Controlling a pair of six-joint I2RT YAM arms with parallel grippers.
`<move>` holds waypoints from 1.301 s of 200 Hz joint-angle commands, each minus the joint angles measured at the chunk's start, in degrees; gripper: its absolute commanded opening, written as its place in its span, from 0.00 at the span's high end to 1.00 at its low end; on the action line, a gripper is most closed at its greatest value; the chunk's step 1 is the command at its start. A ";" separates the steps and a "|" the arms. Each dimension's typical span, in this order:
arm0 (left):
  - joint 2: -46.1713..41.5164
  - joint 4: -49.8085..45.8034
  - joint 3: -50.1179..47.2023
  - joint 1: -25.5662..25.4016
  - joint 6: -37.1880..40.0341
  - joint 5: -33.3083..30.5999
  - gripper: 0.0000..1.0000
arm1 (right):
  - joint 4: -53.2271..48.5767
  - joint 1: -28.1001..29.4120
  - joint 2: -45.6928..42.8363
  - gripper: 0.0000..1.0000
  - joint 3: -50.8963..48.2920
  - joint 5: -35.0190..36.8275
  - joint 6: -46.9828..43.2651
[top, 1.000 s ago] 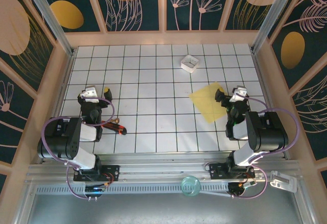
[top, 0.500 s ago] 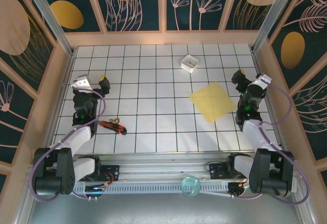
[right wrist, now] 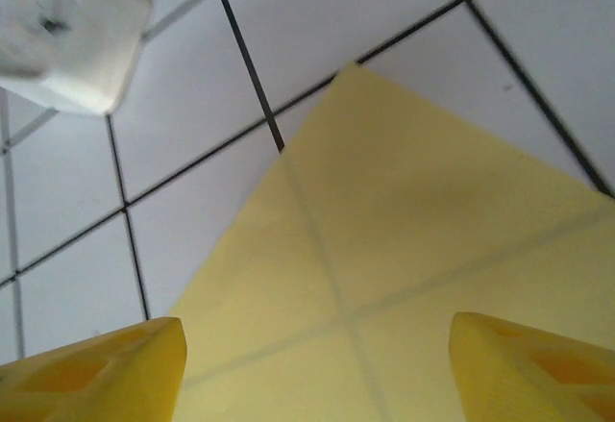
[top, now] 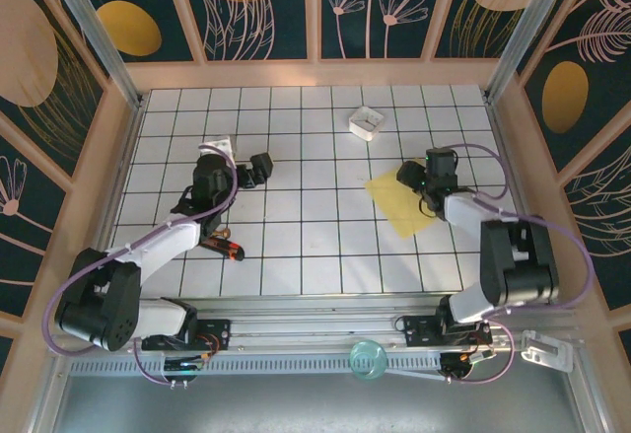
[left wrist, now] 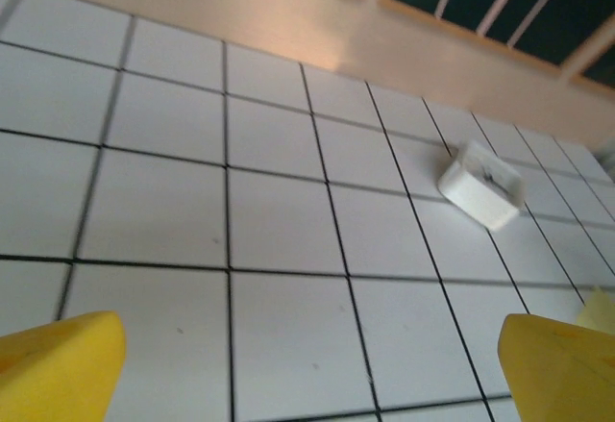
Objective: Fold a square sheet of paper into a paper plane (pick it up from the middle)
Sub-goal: Move the square sheet of paper to the center of the table.
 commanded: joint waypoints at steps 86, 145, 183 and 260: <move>0.34 -4.18 0.72 -0.98 -1.02 -2.19 0.01 | -3.13 6.33 14.54 0.46 7.18 -8.75 2.86; 1.73 -8.55 1.72 -0.97 -2.12 -5.55 0.01 | 3.65 16.55 17.01 0.47 7.70 -12.64 12.16; 1.28 -11.64 1.55 -0.98 -3.33 -5.40 0.01 | 11.19 24.63 22.98 0.48 13.07 -17.47 20.41; 3.85 -20.18 5.91 -6.56 -5.37 -5.93 0.04 | 17.31 21.19 15.21 0.44 12.24 -24.62 22.68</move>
